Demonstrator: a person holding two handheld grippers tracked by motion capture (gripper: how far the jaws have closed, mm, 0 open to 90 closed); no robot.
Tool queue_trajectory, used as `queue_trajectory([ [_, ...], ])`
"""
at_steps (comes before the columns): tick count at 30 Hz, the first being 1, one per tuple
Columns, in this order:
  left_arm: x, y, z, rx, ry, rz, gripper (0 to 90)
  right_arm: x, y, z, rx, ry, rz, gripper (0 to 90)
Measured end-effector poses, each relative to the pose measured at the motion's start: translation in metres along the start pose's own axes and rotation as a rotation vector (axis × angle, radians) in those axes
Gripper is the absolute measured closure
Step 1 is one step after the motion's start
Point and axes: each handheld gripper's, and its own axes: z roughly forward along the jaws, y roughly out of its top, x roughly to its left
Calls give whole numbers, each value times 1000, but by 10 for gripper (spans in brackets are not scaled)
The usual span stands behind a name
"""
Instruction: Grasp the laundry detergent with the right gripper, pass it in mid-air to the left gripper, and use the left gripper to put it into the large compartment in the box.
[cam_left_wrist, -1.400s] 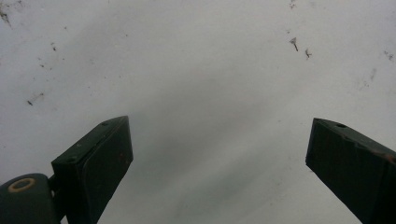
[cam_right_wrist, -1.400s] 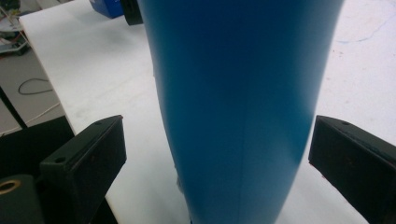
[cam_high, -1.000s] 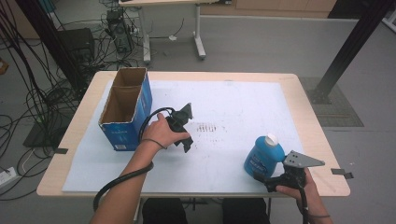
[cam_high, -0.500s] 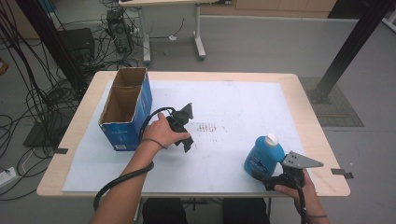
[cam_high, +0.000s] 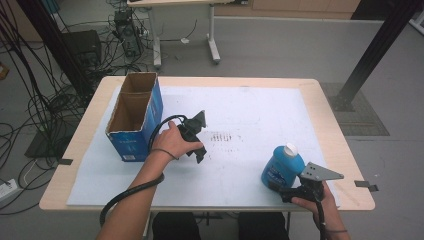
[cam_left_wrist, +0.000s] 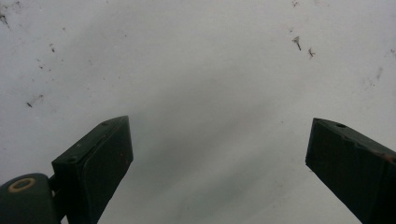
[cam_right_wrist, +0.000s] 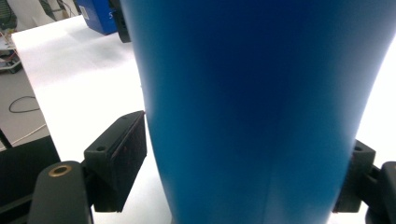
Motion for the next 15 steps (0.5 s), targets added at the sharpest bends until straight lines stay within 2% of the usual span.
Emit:
queue_trajectory([
  [15,0,0,0,-2,0,-2,78,1,-3,-1,-17,-8,0,315],
])
